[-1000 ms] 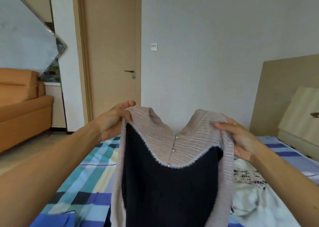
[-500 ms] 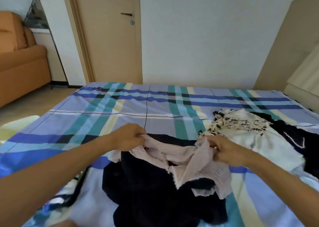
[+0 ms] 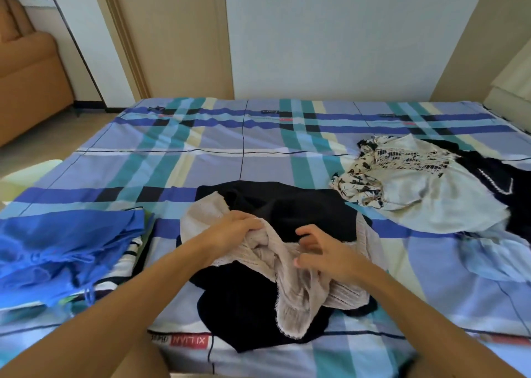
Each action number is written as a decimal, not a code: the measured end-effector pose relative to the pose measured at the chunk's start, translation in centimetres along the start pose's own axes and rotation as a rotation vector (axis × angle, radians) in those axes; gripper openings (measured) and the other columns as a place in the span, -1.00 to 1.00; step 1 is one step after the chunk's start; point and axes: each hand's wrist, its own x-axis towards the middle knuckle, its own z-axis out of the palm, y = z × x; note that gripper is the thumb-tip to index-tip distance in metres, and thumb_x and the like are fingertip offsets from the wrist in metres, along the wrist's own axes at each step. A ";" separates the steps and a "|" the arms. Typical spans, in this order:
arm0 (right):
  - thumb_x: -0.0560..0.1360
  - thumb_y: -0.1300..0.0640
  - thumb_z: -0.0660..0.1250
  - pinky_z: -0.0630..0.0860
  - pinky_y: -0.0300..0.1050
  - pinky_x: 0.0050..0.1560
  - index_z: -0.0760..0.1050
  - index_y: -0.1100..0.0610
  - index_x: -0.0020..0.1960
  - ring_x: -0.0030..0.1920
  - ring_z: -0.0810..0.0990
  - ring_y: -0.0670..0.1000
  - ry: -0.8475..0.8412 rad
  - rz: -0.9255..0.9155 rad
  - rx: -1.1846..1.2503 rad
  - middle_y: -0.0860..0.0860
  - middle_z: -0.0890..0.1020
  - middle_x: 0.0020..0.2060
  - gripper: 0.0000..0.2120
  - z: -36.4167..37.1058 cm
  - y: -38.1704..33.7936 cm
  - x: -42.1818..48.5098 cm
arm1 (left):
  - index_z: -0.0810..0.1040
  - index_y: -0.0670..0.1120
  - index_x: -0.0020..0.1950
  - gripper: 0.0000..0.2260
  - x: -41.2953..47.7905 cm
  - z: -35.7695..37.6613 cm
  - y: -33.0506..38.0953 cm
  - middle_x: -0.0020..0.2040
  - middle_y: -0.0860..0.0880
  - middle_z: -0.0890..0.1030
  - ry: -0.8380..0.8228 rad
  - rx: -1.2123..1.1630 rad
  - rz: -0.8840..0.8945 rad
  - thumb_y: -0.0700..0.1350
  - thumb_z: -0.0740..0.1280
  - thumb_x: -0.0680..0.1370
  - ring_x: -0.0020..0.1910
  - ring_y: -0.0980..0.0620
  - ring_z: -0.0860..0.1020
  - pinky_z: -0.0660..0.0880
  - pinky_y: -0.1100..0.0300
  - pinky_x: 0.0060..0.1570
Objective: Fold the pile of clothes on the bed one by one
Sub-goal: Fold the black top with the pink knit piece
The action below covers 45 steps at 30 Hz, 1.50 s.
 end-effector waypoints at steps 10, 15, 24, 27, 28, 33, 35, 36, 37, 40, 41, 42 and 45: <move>0.59 0.22 0.32 0.47 -0.20 -0.13 0.68 0.12 -0.03 -0.25 0.61 -0.11 0.073 -0.154 0.372 -0.03 0.66 -0.29 -0.84 1.0 -5.6 -0.8 | 0.58 0.05 -0.15 -0.78 -1.3 -3.1 0.0 -0.25 0.11 0.58 0.052 0.209 0.375 0.18 0.45 0.45 -0.24 0.11 0.55 0.48 0.14 -0.17; 0.60 -0.03 0.30 0.53 -0.09 -0.03 0.64 0.11 -0.17 -0.23 0.65 0.00 0.161 0.001 0.515 0.06 0.68 -0.26 -0.71 0.3 -7.4 -2.0 | 0.39 0.06 -0.14 -0.77 -3.3 -0.7 -0.3 -0.24 0.11 0.44 0.467 0.435 0.631 -0.09 0.46 0.44 -0.27 0.10 0.43 0.41 0.08 -0.29; 0.55 -0.10 0.34 0.61 -0.11 -0.05 0.69 0.16 -0.01 -0.12 0.72 0.05 0.138 0.065 0.872 0.13 0.73 -0.07 -0.67 0.4 -7.8 -2.4 | 0.43 0.03 0.10 -0.69 -3.4 2.3 -1.8 0.04 0.11 0.49 0.421 0.566 0.511 -0.01 0.45 0.43 -0.08 0.06 0.51 0.44 0.15 -0.21; 0.52 -0.13 0.36 0.59 -0.13 -0.13 0.71 0.14 -0.12 -0.19 0.71 0.02 0.136 0.053 0.905 0.12 0.72 -0.16 -0.66 0.1 -7.9 -2.2 | 0.41 0.03 0.03 -0.73 -3.4 2.3 -1.4 -0.02 0.07 0.54 0.396 0.583 0.492 -0.21 0.36 0.41 -0.13 -0.05 0.55 0.51 -0.04 -0.24; 0.51 -0.12 0.35 0.60 -0.14 -0.17 0.72 0.15 -0.15 -0.22 0.71 0.03 0.137 0.049 0.935 0.13 0.71 -0.20 -0.64 0.0 -7.9 -2.1 | 0.40 0.02 0.03 -0.70 -3.6 2.4 -1.2 -0.02 0.07 0.52 0.417 0.535 0.518 -0.25 0.36 0.40 -0.15 -0.05 0.54 0.51 -0.06 -0.26; 0.52 -0.10 0.32 0.64 -0.13 -0.14 0.66 0.26 -0.01 -0.15 0.68 0.11 0.103 0.055 1.018 0.20 0.67 -0.13 -0.59 0.4 -9.0 -2.3 | 0.42 -0.07 -0.06 -0.76 -4.6 3.2 -0.3 -0.11 0.06 0.42 0.595 0.515 0.777 -0.15 0.46 0.41 -0.17 0.08 0.38 0.30 0.30 -0.26; 0.47 -0.13 0.39 0.59 -0.01 0.13 0.60 0.34 0.17 0.02 0.62 0.19 0.063 0.072 1.033 0.26 0.62 0.02 -0.46 0.7 -9.1 -2.3 | 0.43 -0.05 -0.05 -0.75 -3.9 3.3 -0.7 -0.12 0.09 0.44 0.567 0.561 0.683 -0.11 0.48 0.42 -0.20 0.10 0.38 0.26 0.30 -0.31; 0.46 -0.15 0.44 0.50 0.07 0.30 0.53 0.37 0.27 0.13 0.56 0.22 0.034 0.091 1.037 0.28 0.56 0.11 -0.36 1.0 -9.3 -2.4 | 0.45 -0.04 -0.05 -0.77 -3.4 3.3 -0.9 -0.13 0.08 0.45 0.574 0.599 0.642 -0.12 0.48 0.42 -0.21 0.08 0.40 0.28 0.27 -0.32; 0.45 -0.16 0.47 0.39 0.14 0.42 0.47 0.38 0.34 0.19 0.50 0.23 -0.007 0.096 1.039 0.29 0.51 0.18 -0.29 1.2 -9.5 -2.5 | 0.47 -0.03 -0.06 -0.80 -3.1 3.2 -1.1 -0.14 0.07 0.47 0.586 0.640 0.620 -0.13 0.48 0.43 -0.22 0.06 0.42 0.29 0.24 -0.34; 0.44 -0.15 0.44 0.49 0.09 0.30 0.47 0.37 0.34 0.14 0.54 0.22 0.024 0.094 1.046 0.29 0.53 0.15 -0.29 0.6 -9.3 -2.7 | 0.55 -0.02 -0.11 -0.92 -2.7 2.6 -0.9 -0.16 0.07 0.47 0.546 0.692 0.623 -0.18 0.42 0.48 -0.21 0.03 0.44 0.29 0.20 -0.38; 0.40 -0.17 0.47 0.54 0.05 0.22 0.50 0.37 0.31 0.11 0.57 0.22 0.026 0.092 1.038 0.29 0.55 0.14 -0.28 0.2 -9.0 -2.7 | 0.57 -0.02 -0.11 -0.96 -2.6 2.3 -0.8 -0.14 0.07 0.46 0.508 0.681 0.641 -0.15 0.39 0.51 -0.18 0.04 0.44 0.32 0.18 -0.37; 0.35 -0.18 0.51 0.56 0.02 0.17 0.54 0.36 0.26 0.08 0.59 0.21 0.021 0.078 1.044 0.29 0.57 0.11 -0.27 -0.2 -8.8 -2.6 | 0.57 -0.02 -0.11 -0.96 -2.6 1.9 -0.7 -0.12 0.07 0.45 0.460 0.637 0.664 -0.11 0.34 0.54 -0.16 0.05 0.44 0.35 0.16 -0.34; 0.42 -0.13 0.41 0.59 -0.05 0.00 0.61 0.28 0.12 -0.10 0.64 0.15 0.017 0.066 1.041 0.24 0.62 -0.04 -0.50 -0.6 -9.0 -2.4 | 0.50 0.02 -0.11 -0.86 -3.4 1.4 0.1 -0.12 0.10 0.42 0.300 0.314 0.689 0.05 0.25 0.57 -0.16 0.11 0.44 0.42 0.13 -0.20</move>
